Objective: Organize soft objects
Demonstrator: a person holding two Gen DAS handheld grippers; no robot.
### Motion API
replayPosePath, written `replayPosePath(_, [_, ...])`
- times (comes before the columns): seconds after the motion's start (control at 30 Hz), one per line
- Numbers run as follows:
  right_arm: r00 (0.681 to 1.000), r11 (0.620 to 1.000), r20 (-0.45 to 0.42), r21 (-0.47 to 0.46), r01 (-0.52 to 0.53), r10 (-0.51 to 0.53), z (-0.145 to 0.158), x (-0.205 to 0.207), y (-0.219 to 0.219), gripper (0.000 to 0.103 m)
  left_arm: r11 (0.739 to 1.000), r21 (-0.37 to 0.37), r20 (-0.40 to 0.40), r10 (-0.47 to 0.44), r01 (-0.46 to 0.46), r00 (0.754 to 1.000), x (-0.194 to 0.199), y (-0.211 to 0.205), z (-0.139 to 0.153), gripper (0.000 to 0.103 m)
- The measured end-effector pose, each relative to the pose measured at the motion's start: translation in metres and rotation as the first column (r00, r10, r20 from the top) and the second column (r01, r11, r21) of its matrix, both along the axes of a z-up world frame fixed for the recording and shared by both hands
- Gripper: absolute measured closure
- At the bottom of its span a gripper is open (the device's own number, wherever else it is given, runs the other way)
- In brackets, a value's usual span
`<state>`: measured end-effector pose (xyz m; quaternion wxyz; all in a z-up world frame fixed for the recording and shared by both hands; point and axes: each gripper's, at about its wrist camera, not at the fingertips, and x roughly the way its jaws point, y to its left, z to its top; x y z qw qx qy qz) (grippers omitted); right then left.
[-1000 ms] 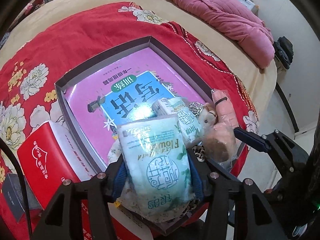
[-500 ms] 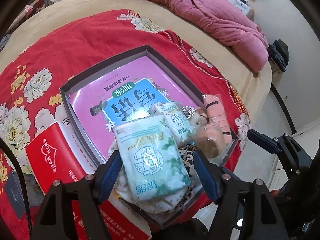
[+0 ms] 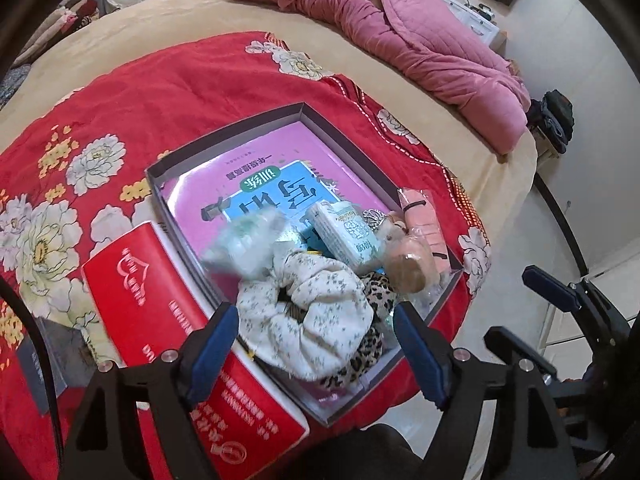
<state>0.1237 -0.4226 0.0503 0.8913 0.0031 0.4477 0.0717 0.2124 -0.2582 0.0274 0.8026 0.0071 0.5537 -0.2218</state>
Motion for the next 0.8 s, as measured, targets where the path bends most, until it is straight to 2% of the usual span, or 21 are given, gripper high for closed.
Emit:
replayPosePath(0.37, [0.996,0.996,0.050,0.042,0.078,-0.080,0.039,-0.029,0.007,0.028,0.999,-0.011,0.082,0.046,-0.045,0.996,-0.042,0.029,0.031,0.022])
replayPosePath(0.7, [0.981,0.978,0.047,0.098,0.182,-0.188,0.053,-0.058,0.012,0.028,0.997,0.007,0.163,0.073,-0.075,0.984,-0.083,0.052,0.059,0.021])
replayPosePath(0.8, [0.981,0.975,0.019,0.115,0.190,-0.193,0.054,-0.065,0.020,0.028,0.996,0.013,0.175,0.084,-0.088,0.981,-0.095,0.060,0.062,0.021])
